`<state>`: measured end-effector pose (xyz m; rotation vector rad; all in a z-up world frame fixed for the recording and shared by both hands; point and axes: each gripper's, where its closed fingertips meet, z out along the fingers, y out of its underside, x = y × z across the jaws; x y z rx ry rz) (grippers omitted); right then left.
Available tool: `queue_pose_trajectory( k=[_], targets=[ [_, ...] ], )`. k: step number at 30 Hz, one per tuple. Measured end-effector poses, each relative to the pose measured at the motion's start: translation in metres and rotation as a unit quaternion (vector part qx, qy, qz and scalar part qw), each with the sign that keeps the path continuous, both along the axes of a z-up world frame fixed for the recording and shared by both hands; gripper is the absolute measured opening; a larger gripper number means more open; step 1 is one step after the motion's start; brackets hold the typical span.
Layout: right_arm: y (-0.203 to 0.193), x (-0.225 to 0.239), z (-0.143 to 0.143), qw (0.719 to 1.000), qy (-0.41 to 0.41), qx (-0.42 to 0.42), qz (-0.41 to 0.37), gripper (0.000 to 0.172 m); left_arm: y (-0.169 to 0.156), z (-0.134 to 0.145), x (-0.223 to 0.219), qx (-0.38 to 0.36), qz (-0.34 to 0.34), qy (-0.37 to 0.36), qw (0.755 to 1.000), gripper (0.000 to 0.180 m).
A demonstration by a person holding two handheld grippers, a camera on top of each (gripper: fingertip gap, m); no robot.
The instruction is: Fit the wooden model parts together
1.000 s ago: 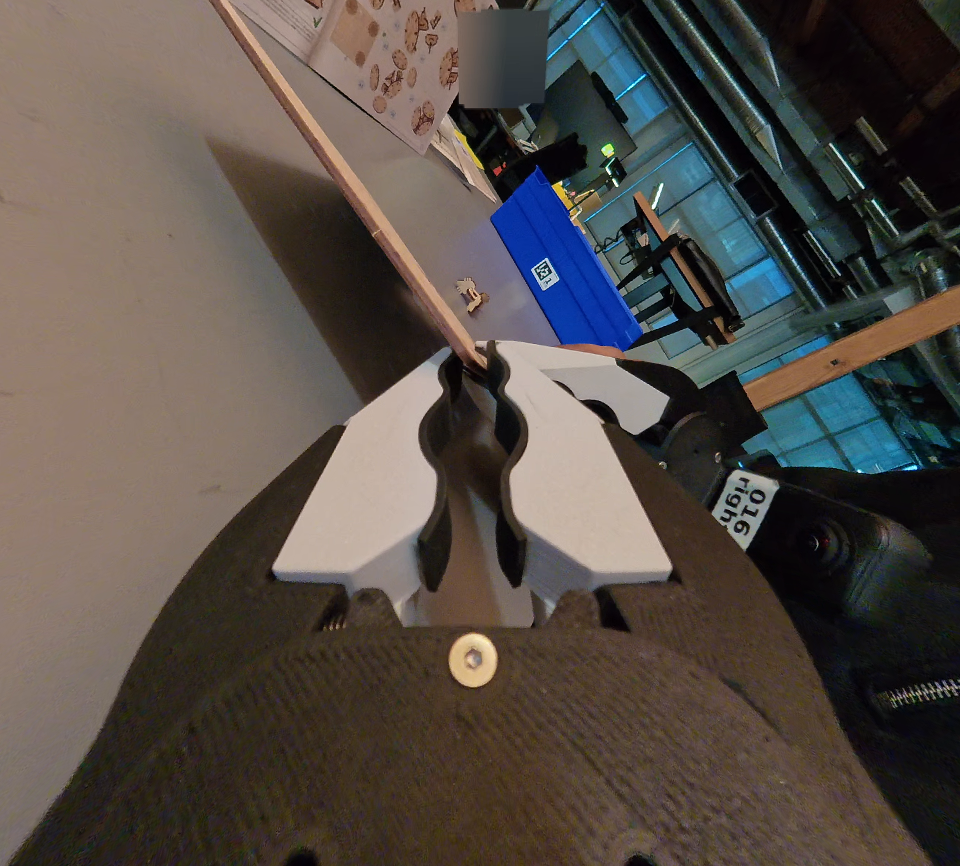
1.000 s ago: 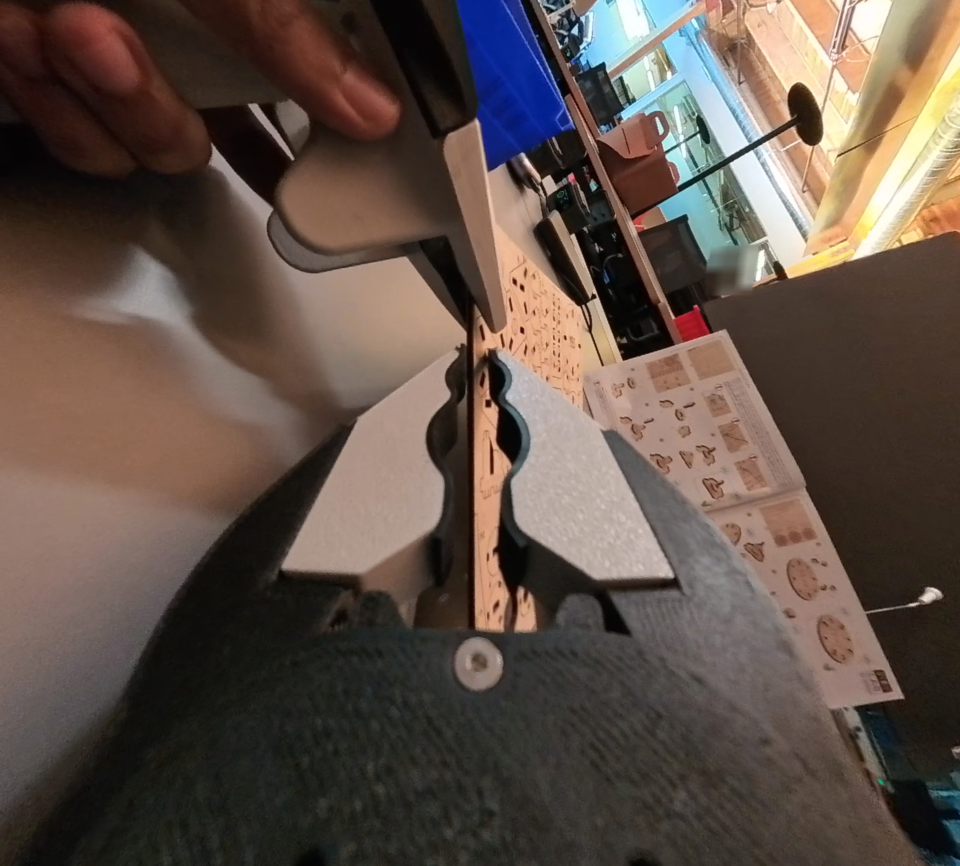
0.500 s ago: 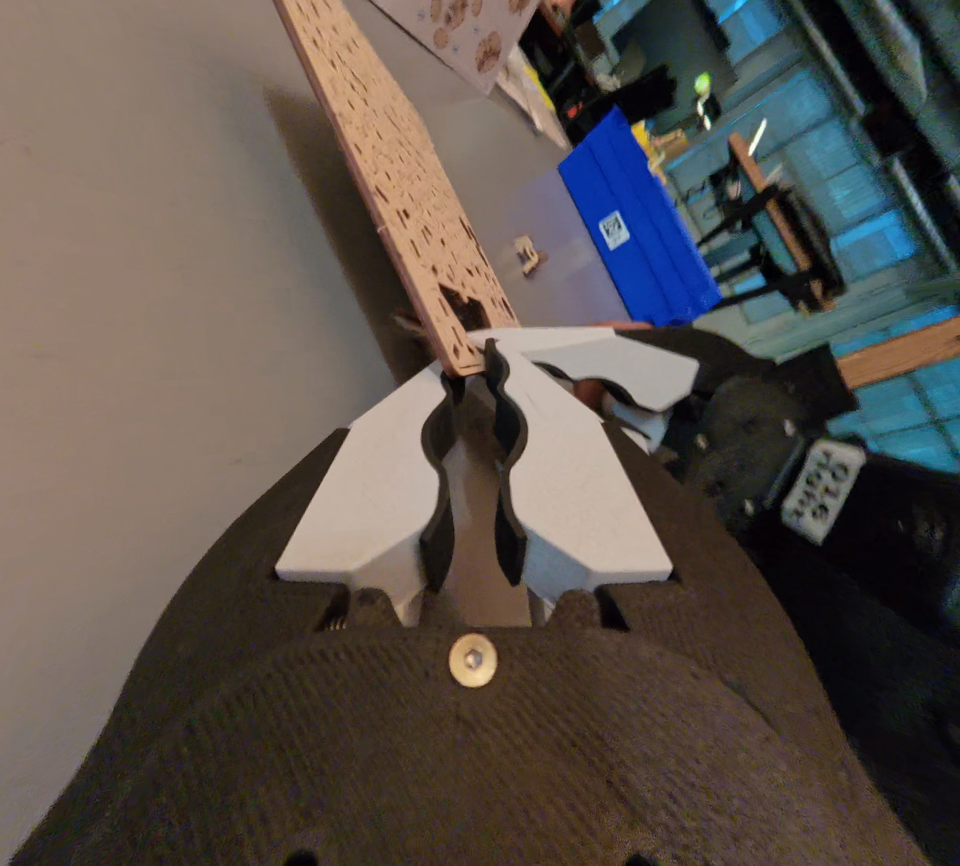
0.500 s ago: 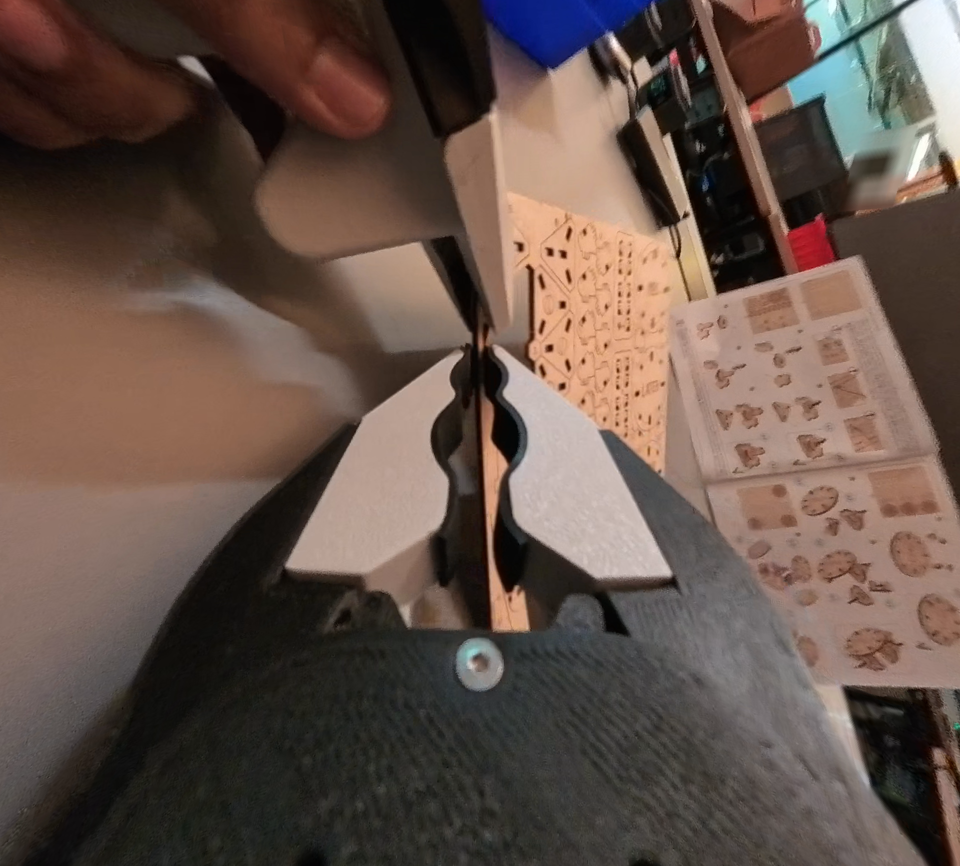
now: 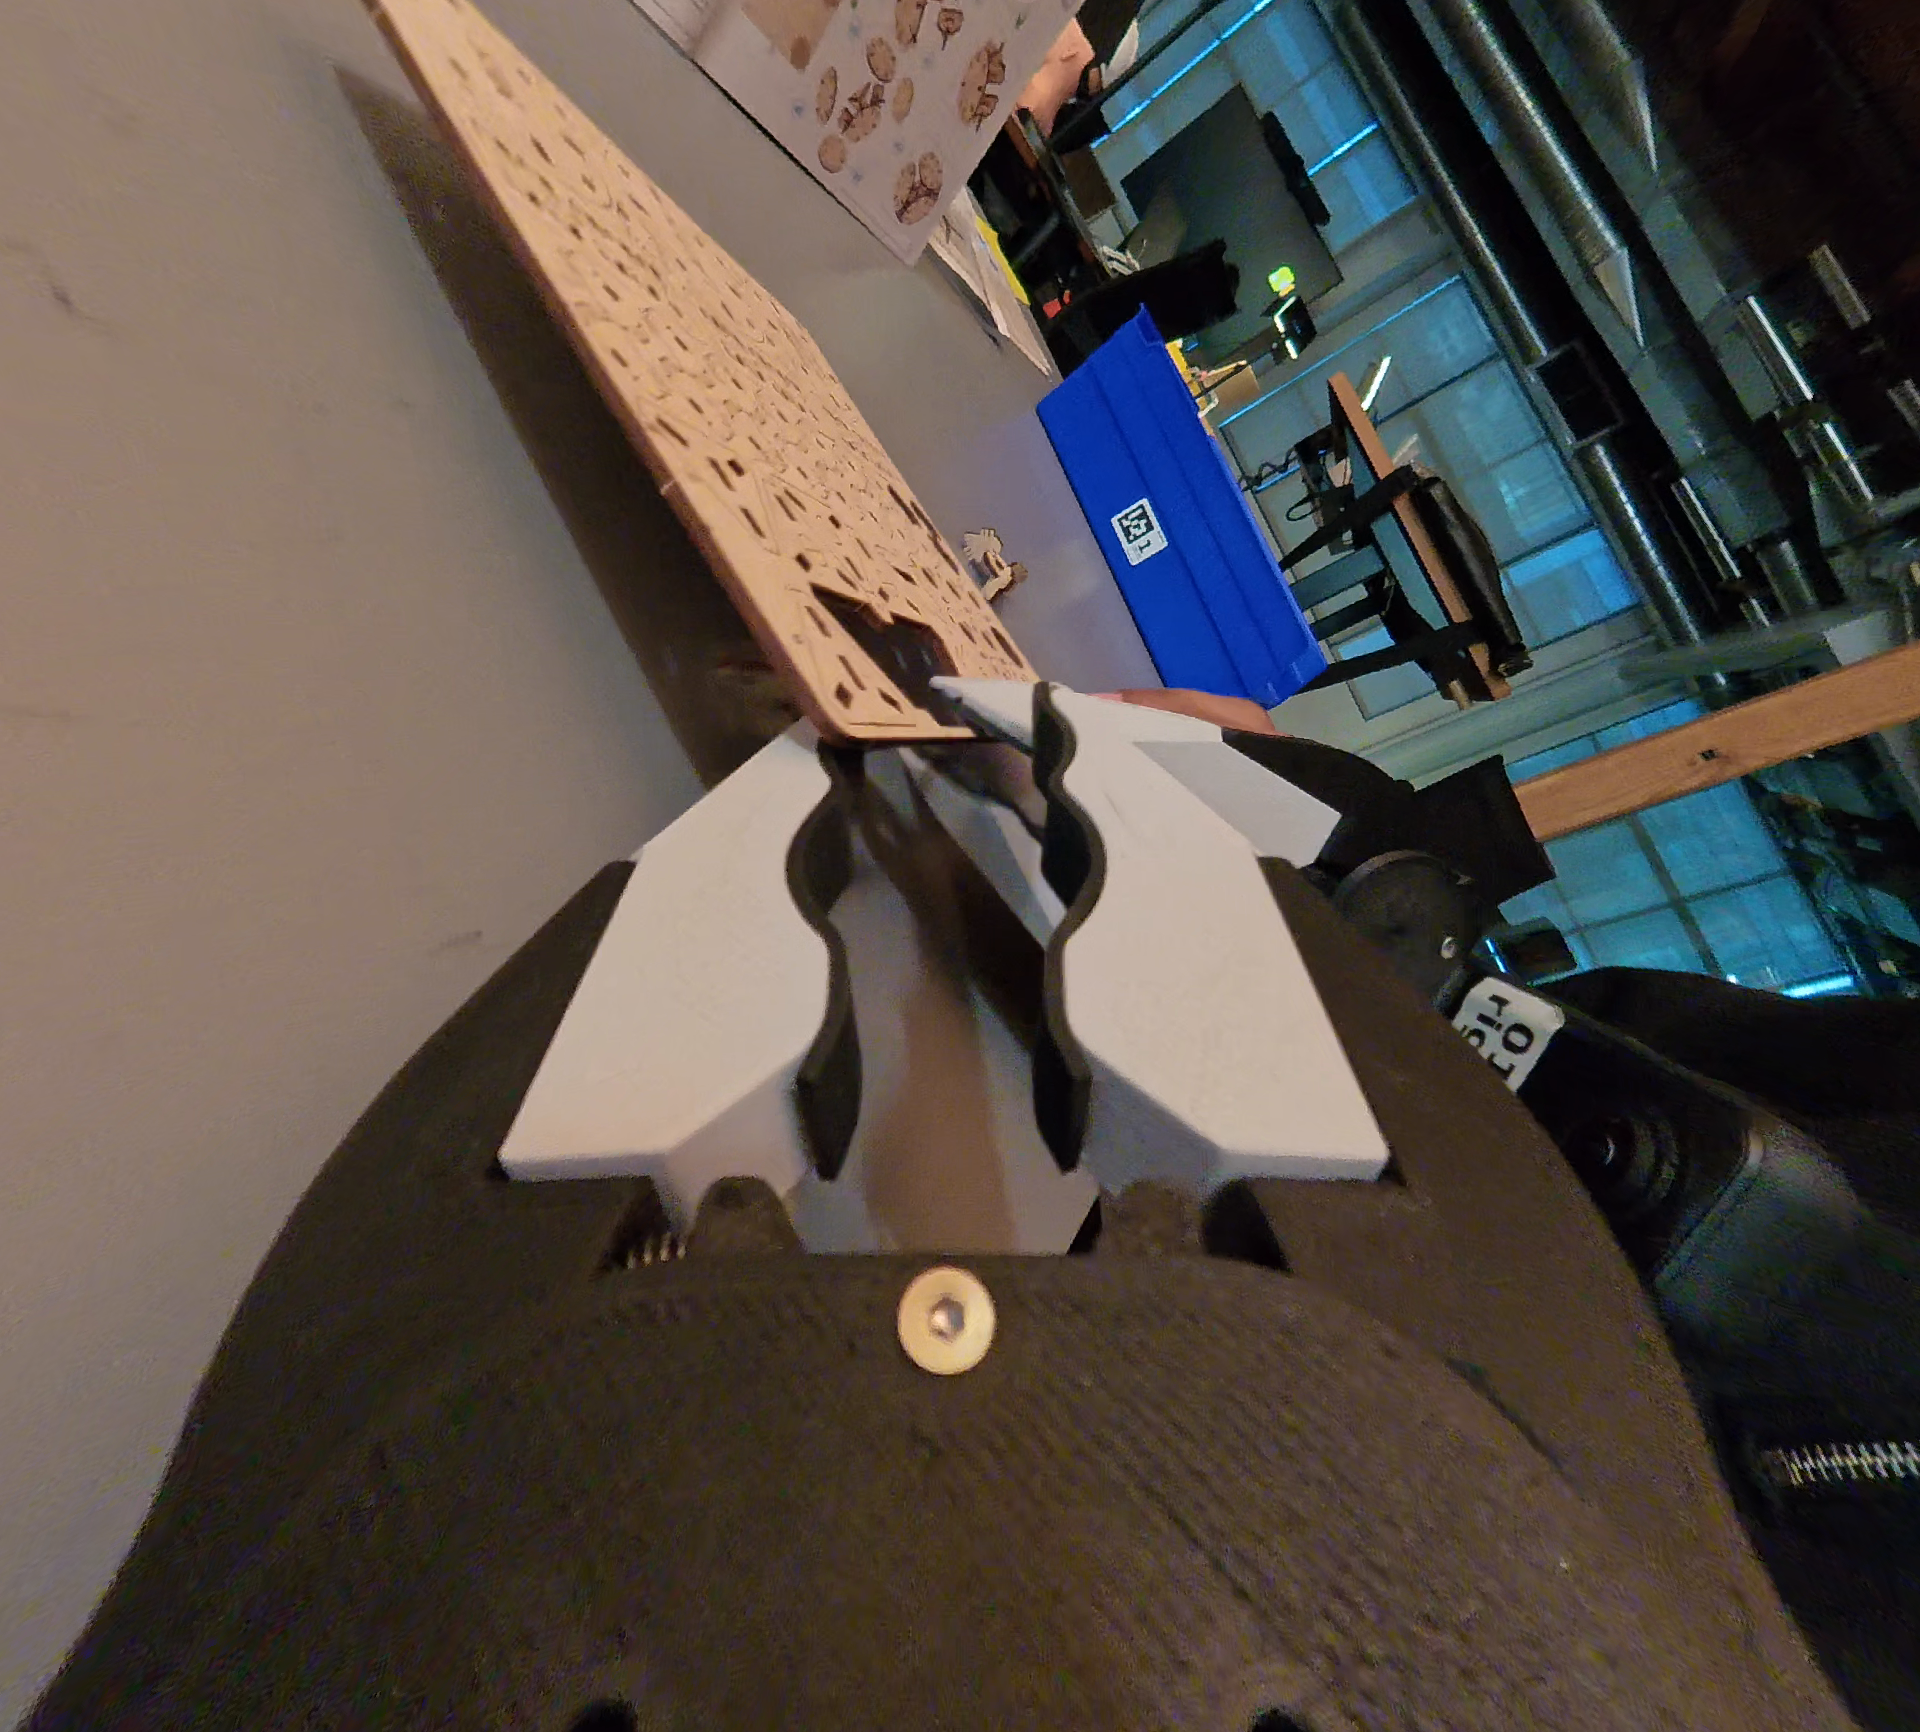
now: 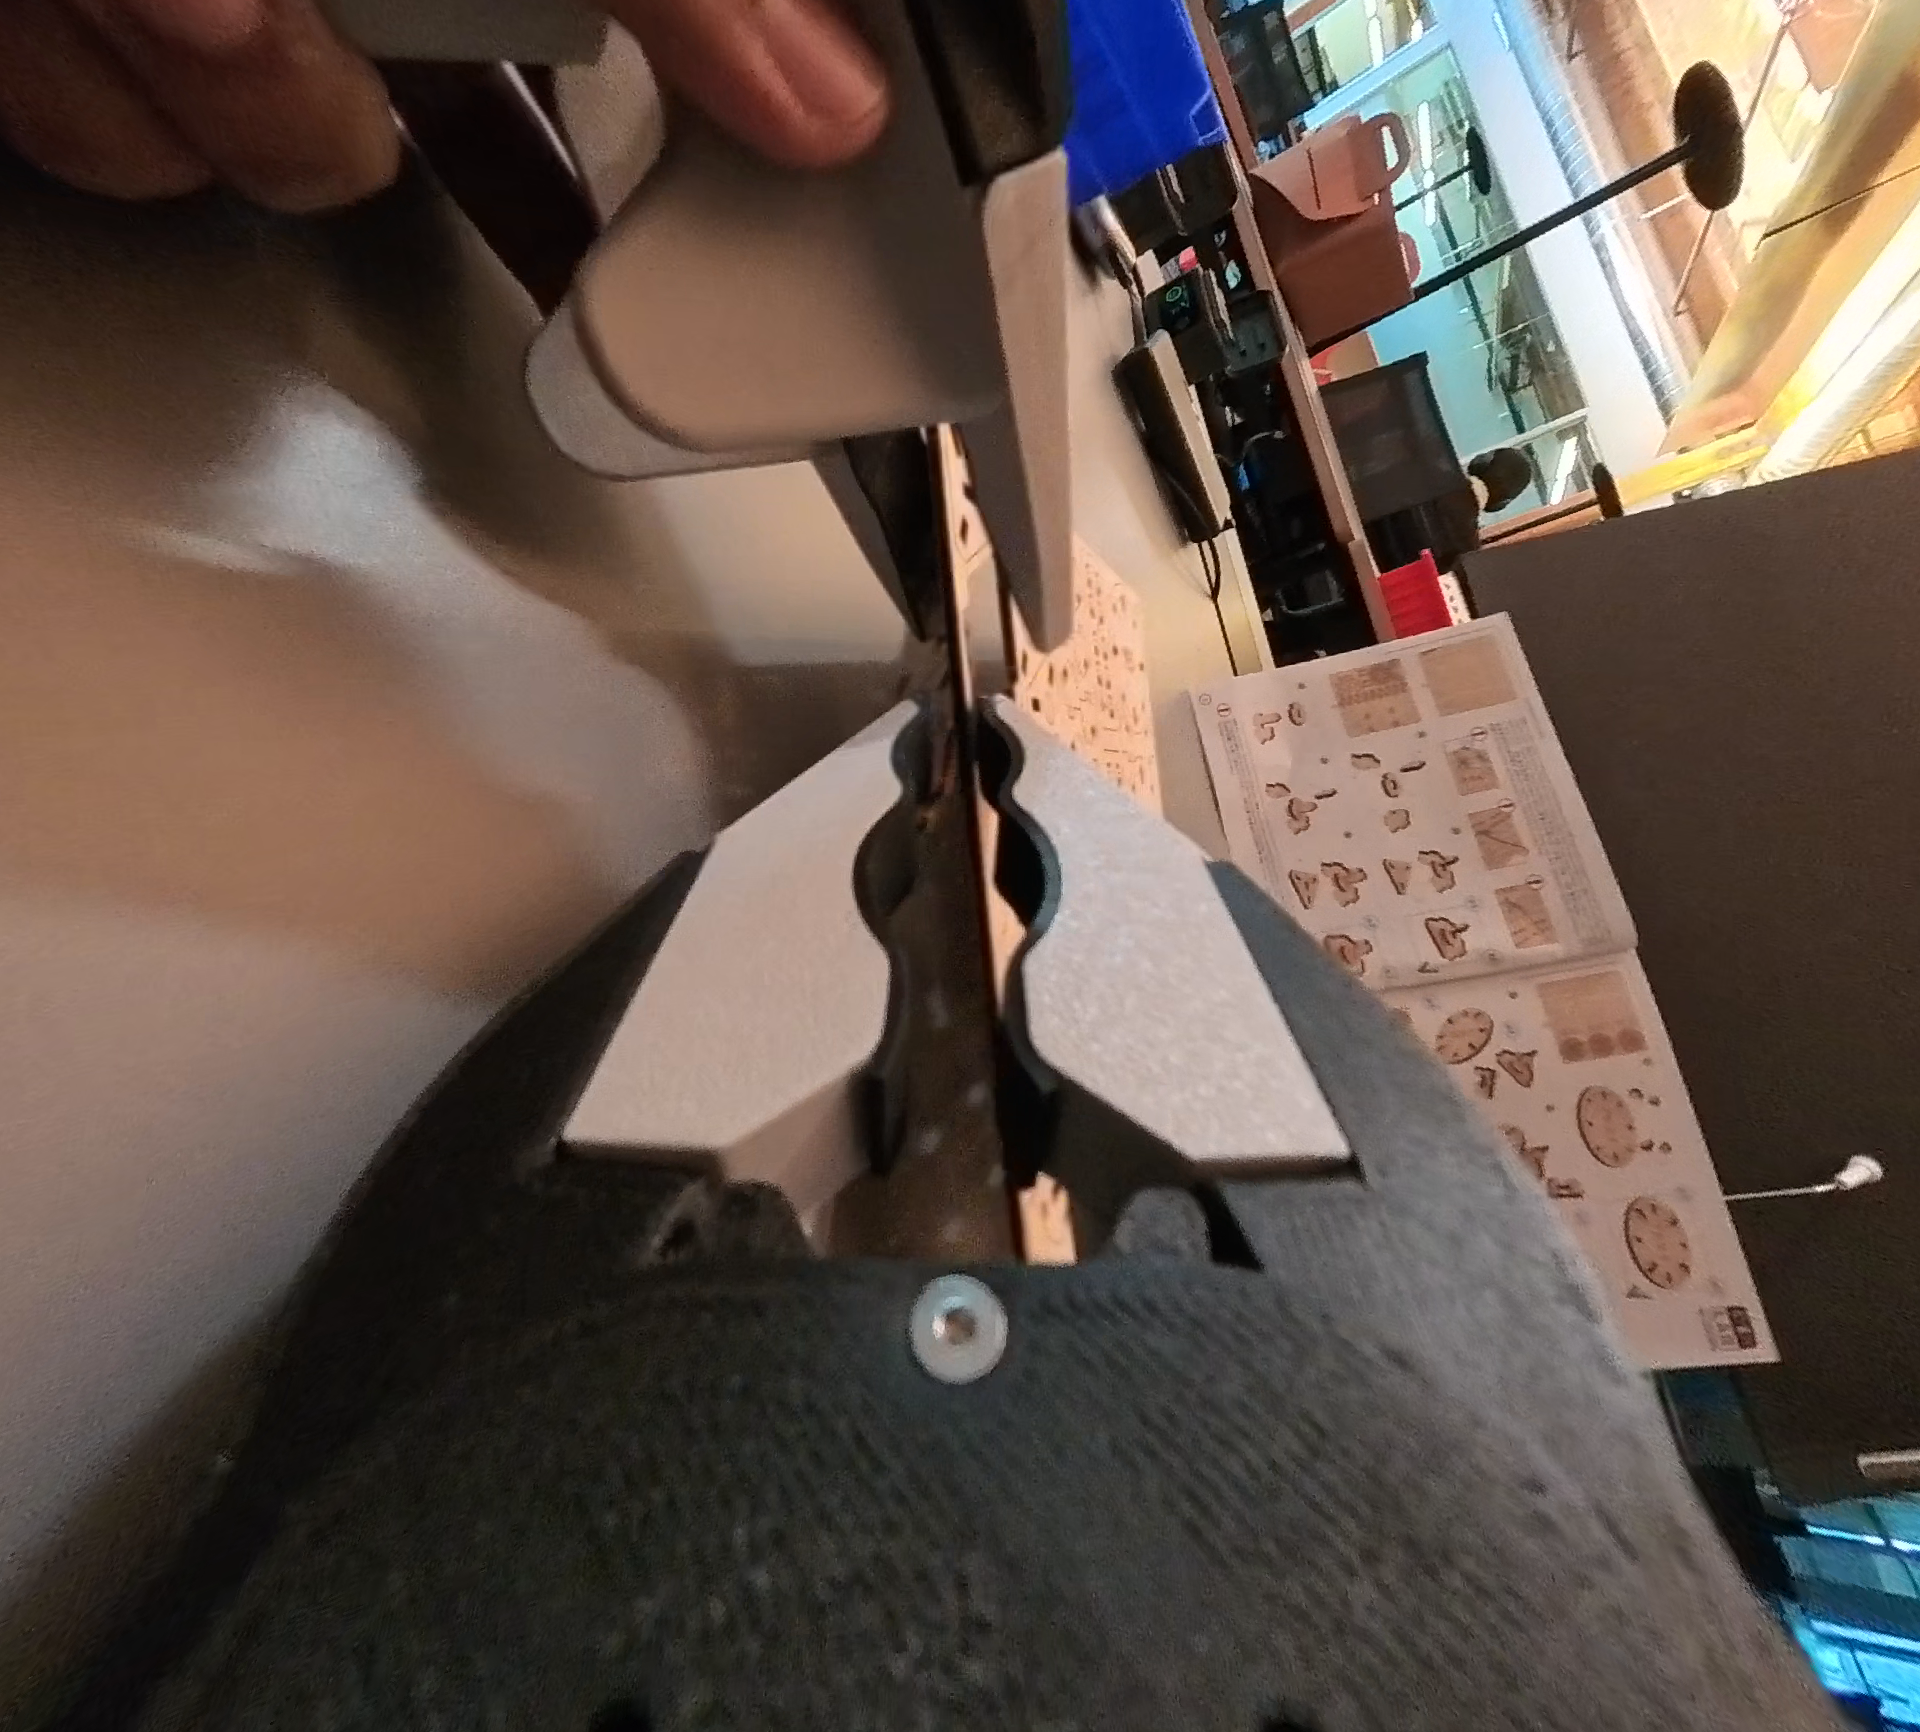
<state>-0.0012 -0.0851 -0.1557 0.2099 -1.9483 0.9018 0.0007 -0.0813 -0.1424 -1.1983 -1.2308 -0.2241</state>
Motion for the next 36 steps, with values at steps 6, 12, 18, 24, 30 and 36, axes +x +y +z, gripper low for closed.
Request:
queue_pose_trajectory(
  k=[6, 12, 18, 24, 30, 36],
  targets=[
    [-0.001, 0.005, -0.006, 1.000, -0.003, 0.009, 0.014, 0.021, -0.011, -0.003, -0.003, -0.017, 0.025, -0.001, 1.000, 0.041],
    [0.007, 0.013, 0.014, 0.994, -0.071, -0.076, 0.030, 0.027, -0.022, -0.004, -0.018, -0.023, 0.029, -0.016, 0.999, 0.054],
    [0.025, 0.016, 0.020, 0.976, -0.169, -0.134, 0.025, 0.028, -0.040, -0.021, -0.041, -0.087, 0.014, -0.058, 0.994, 0.068],
    [0.029, 0.027, 0.000, 0.942, -0.308, -0.127, 0.035, 0.025, -0.076, -0.017, -0.046, -0.243, 0.090, -0.012, 0.966, 0.076],
    [0.026, 0.012, -0.025, 0.926, -0.370, -0.071, 0.002, 0.035, -0.081, -0.012, -0.068, -0.270, 0.076, 0.000, 0.960, 0.078],
    [0.017, -0.003, -0.029, 0.906, -0.418, -0.073, 0.008, 0.042, -0.093, -0.016, -0.077, -0.283, 0.095, -0.007, 0.954, 0.078]
  ],
)
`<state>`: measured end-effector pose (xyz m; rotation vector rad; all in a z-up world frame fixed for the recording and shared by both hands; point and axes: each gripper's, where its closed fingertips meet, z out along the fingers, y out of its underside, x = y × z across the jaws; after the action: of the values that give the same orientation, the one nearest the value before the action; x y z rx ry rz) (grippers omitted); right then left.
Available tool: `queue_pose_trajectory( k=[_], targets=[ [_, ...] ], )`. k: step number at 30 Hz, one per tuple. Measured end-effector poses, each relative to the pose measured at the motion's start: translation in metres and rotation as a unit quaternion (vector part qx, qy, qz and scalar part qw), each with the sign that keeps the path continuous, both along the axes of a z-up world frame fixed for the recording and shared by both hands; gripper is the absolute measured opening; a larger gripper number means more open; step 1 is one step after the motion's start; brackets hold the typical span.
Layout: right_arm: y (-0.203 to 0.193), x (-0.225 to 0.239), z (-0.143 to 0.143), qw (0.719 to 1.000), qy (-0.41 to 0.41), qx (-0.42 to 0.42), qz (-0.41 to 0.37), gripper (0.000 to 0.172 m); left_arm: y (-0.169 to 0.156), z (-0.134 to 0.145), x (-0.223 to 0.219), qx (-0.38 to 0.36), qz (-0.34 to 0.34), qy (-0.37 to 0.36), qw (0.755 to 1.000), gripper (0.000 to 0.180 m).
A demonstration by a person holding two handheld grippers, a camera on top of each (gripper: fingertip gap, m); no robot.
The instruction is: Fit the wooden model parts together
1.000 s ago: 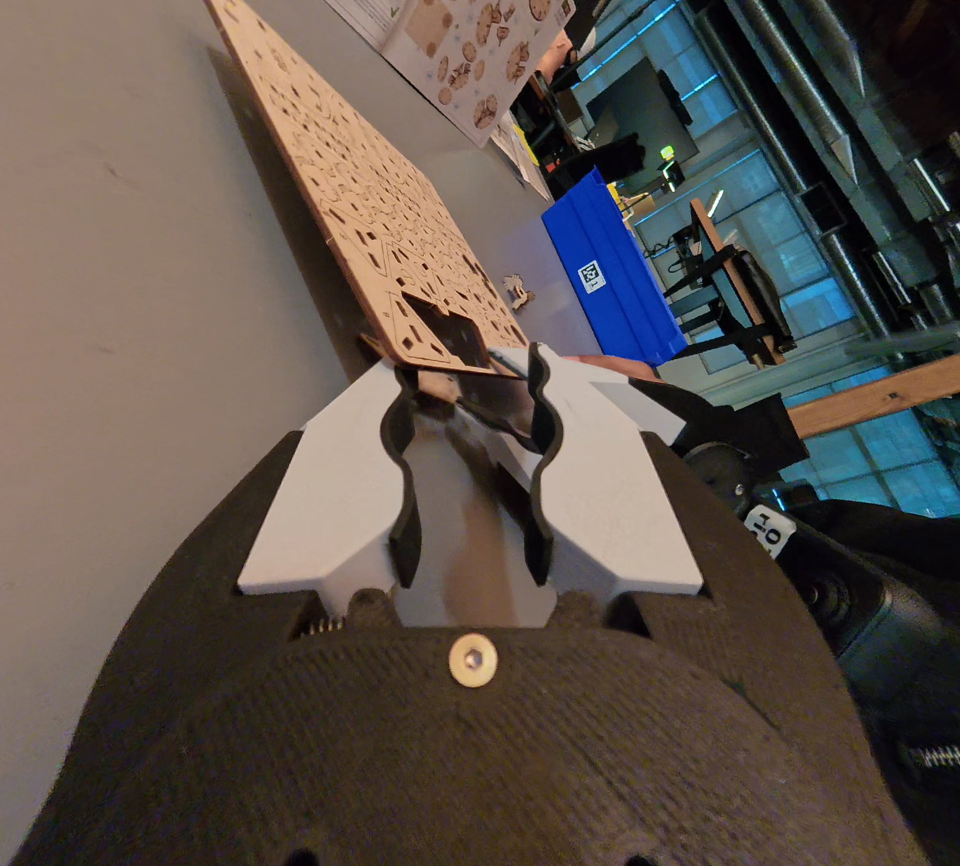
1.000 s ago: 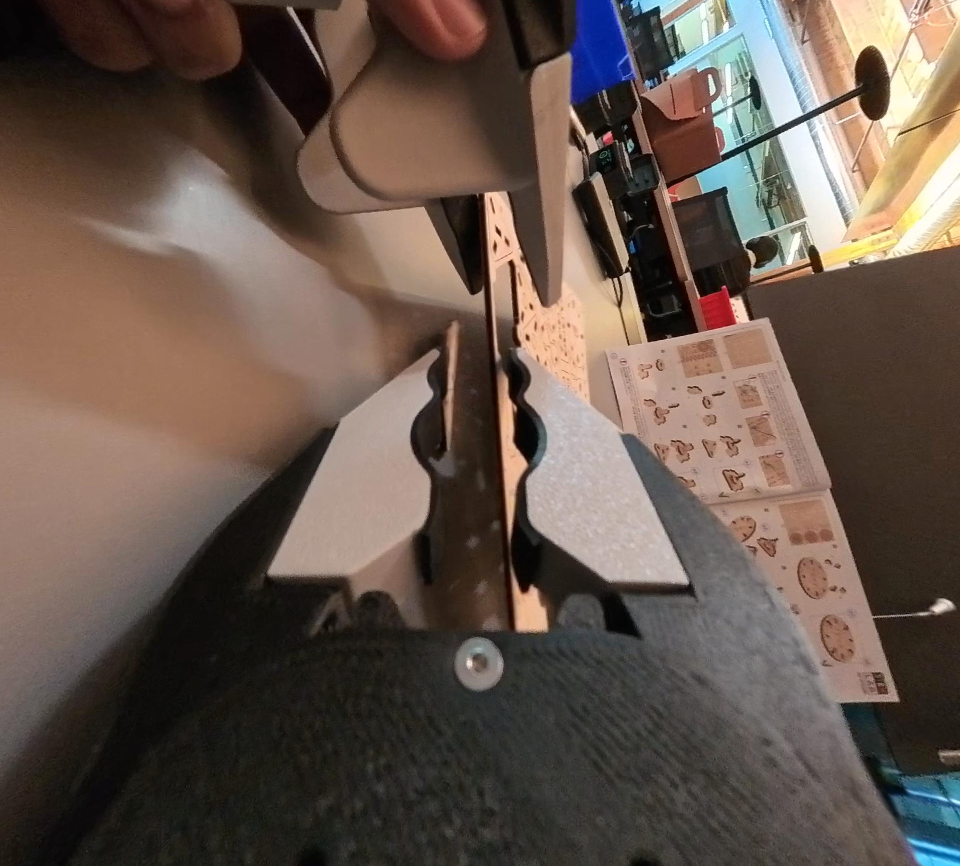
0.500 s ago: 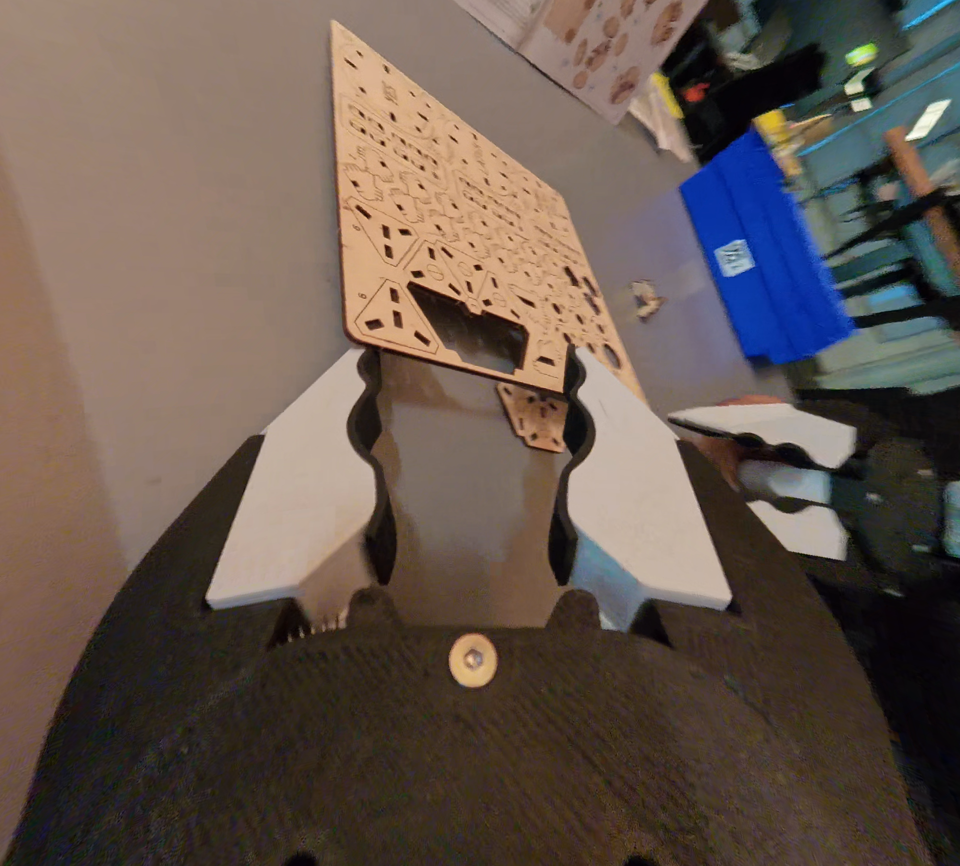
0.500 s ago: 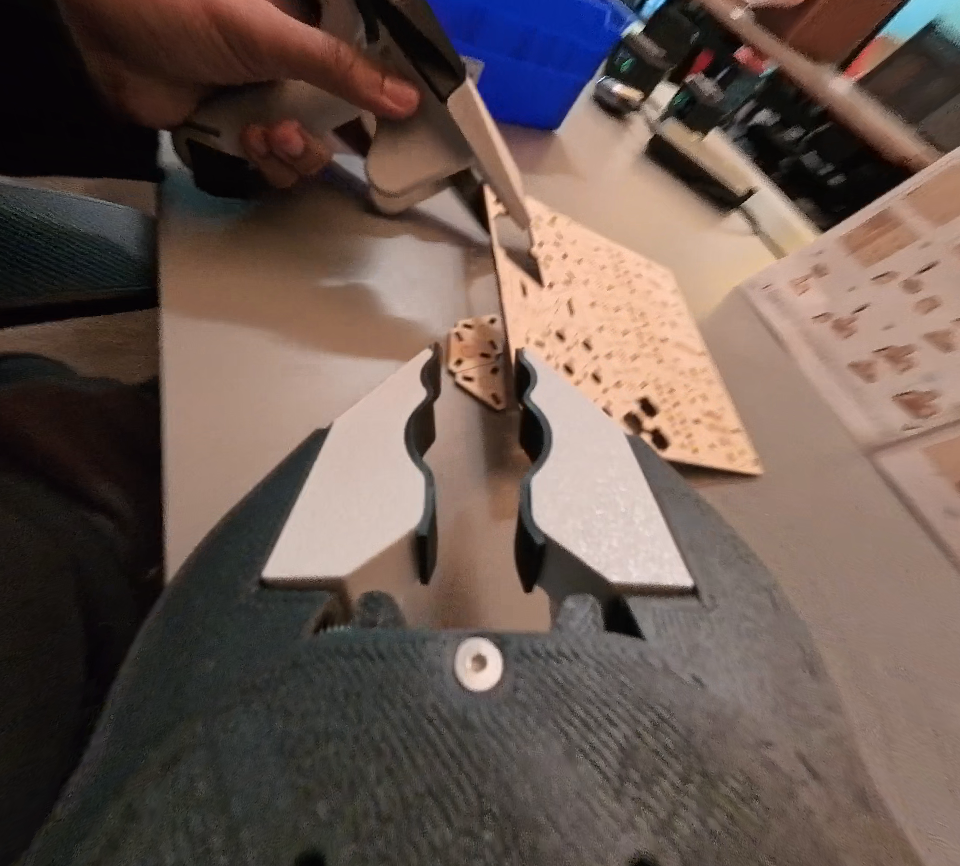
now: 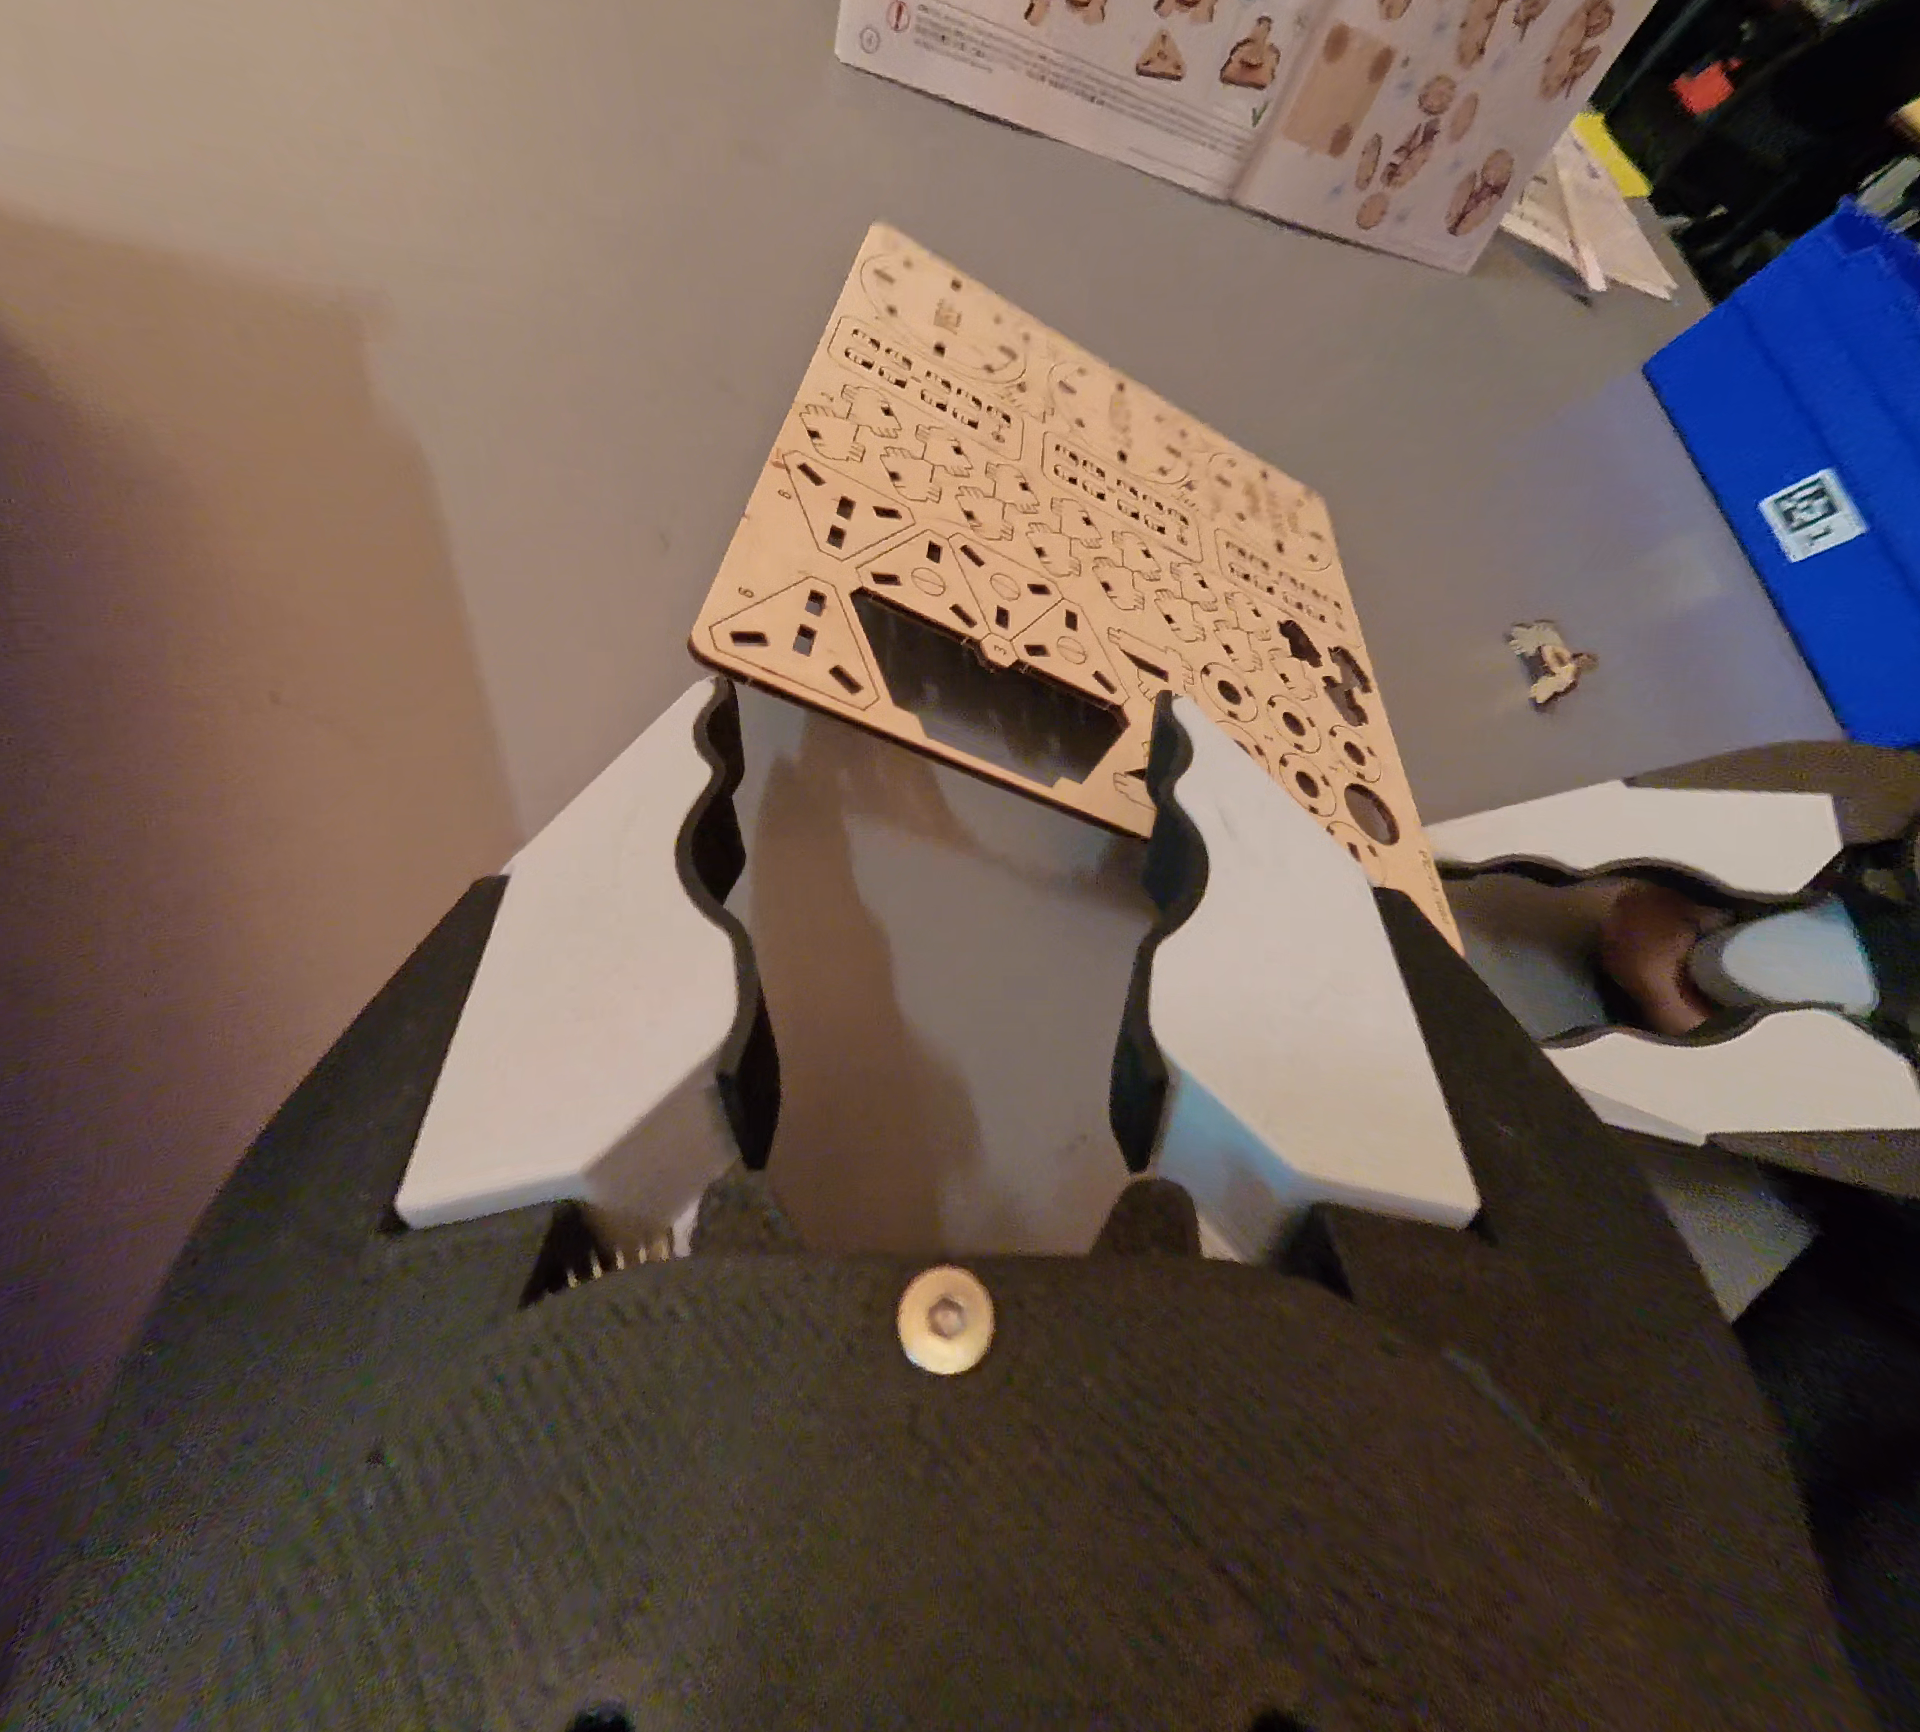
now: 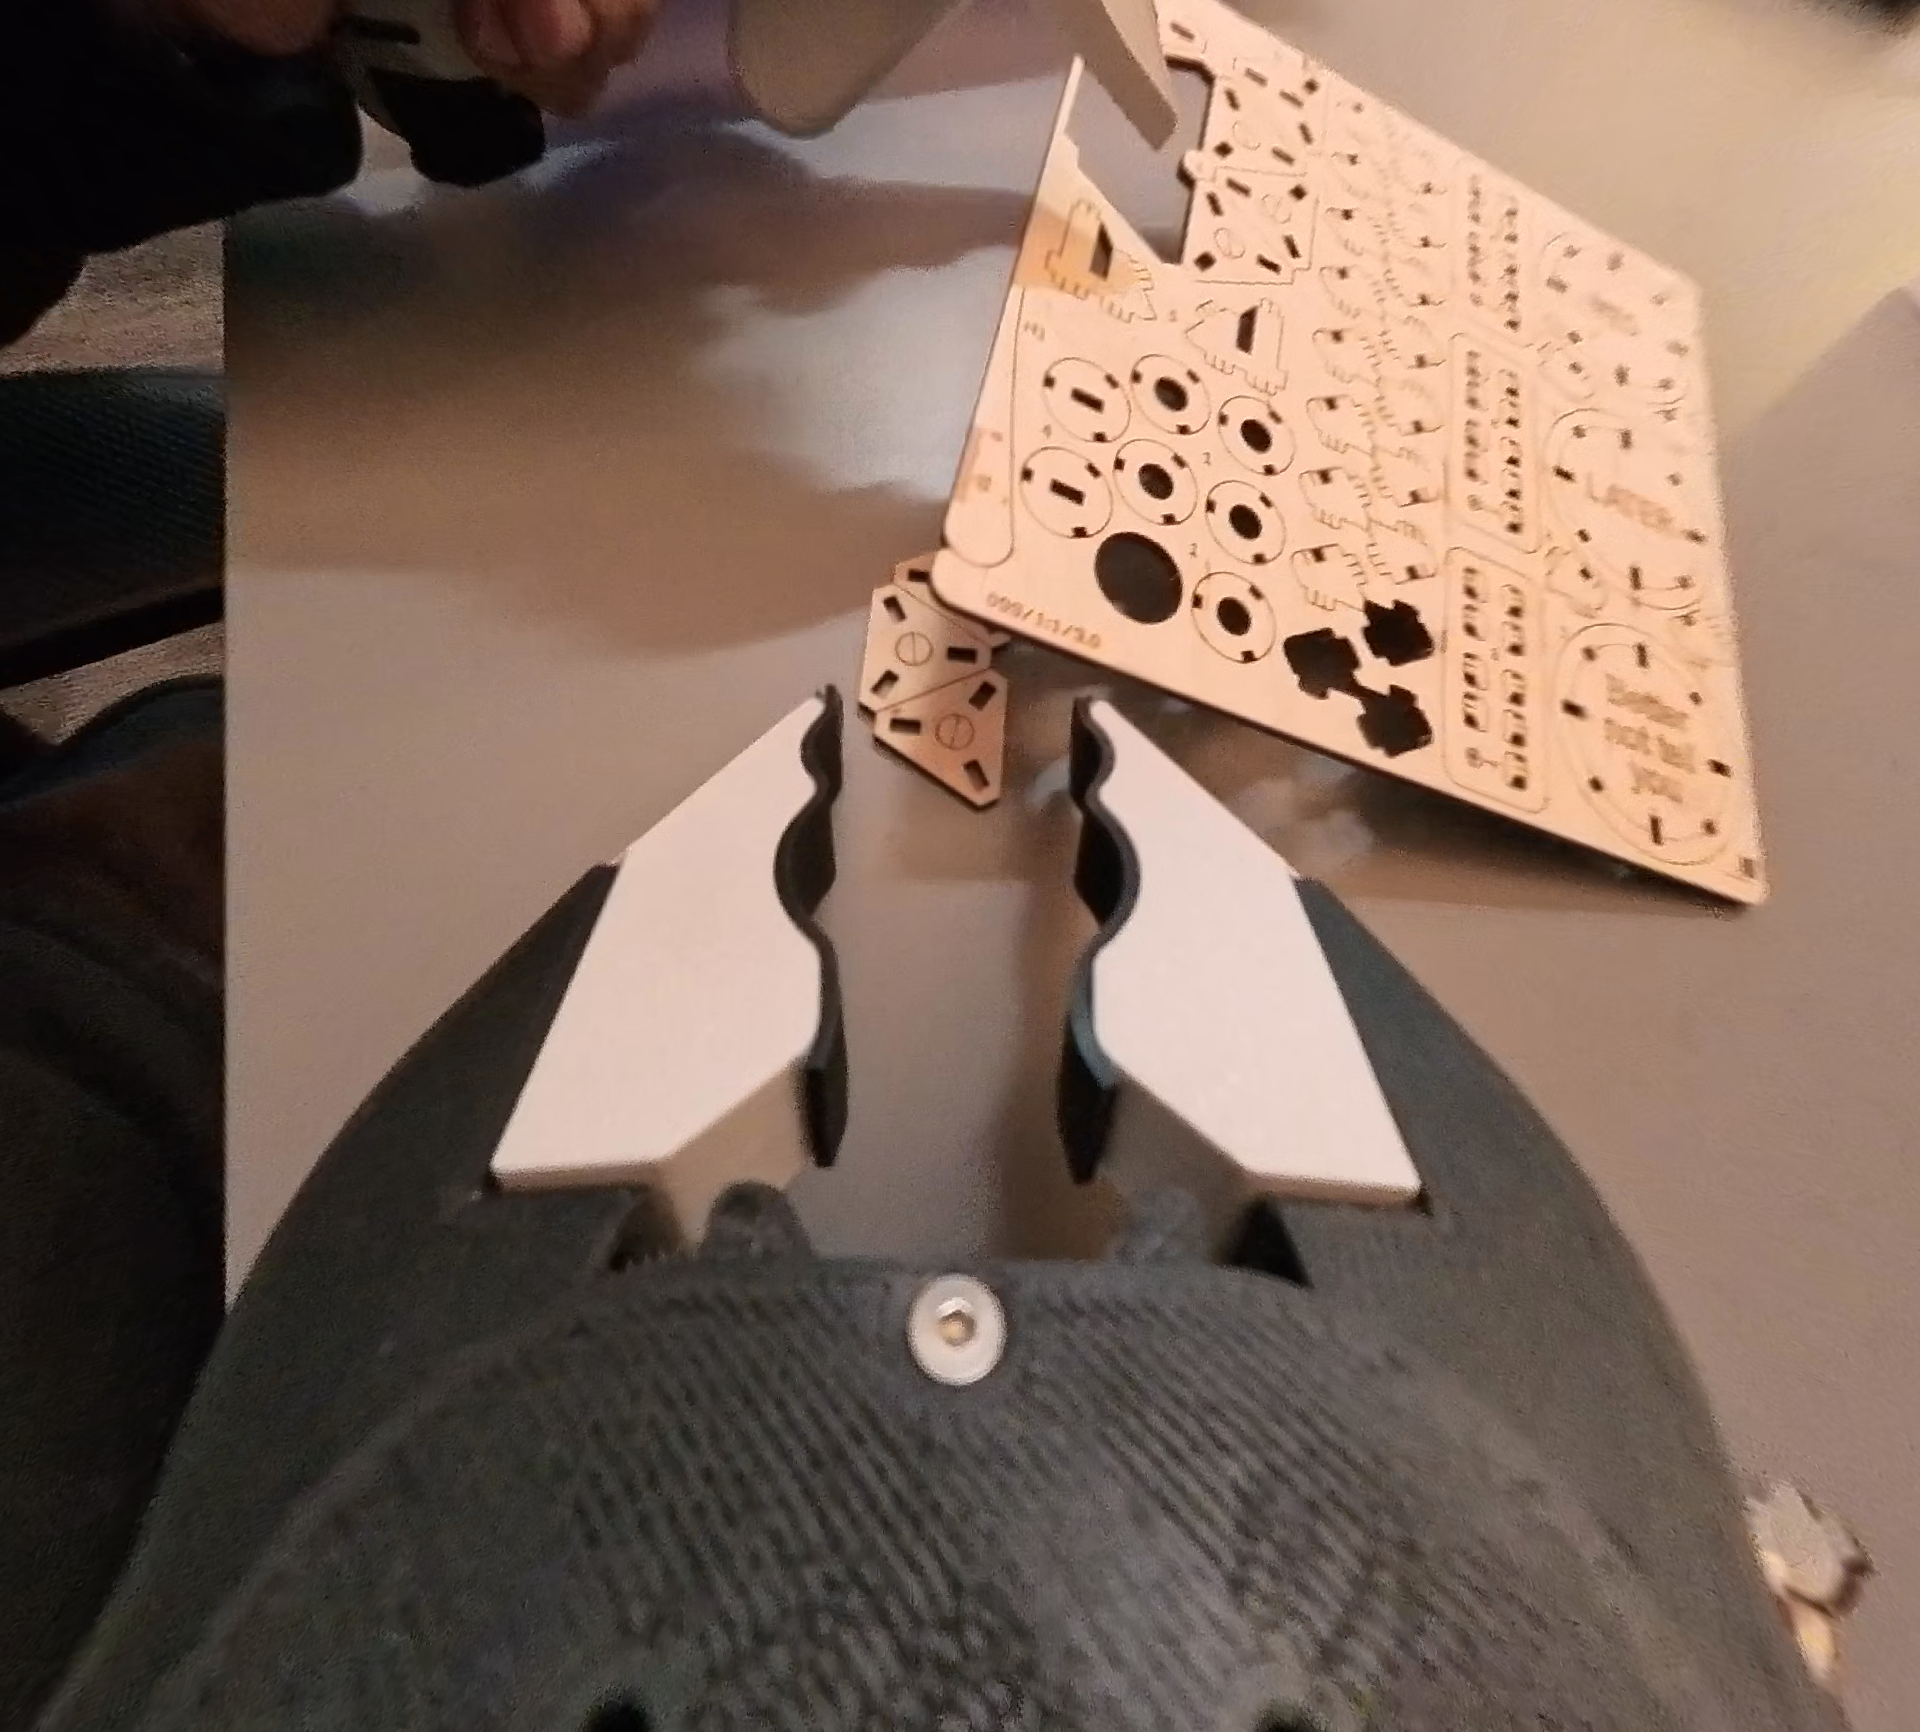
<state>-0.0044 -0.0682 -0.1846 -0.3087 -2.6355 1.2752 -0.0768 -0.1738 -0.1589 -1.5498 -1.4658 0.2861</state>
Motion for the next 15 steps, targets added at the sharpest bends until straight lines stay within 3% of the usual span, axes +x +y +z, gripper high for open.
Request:
queue_pose_trajectory(
  k=[4, 9, 15],
  targets=[
    [-0.005, 0.004, -0.010, 0.997, -0.065, 0.013, 0.028, 0.043, -0.004, -0.020, 0.010, -0.051, -0.025, -0.039, 0.998, 0.077],
    [0.000, 0.015, -0.010, 0.995, -0.068, 0.016, 0.065, 0.010, 0.006, 0.001, 0.012, -0.019, -0.048, -0.006, 0.999, 0.075],
    [0.012, 0.036, -0.009, 0.990, -0.112, 0.009, 0.085, 0.007, 0.026, 0.007, 0.031, 0.007, -0.100, -0.001, 0.995, 0.069]
  ],
)
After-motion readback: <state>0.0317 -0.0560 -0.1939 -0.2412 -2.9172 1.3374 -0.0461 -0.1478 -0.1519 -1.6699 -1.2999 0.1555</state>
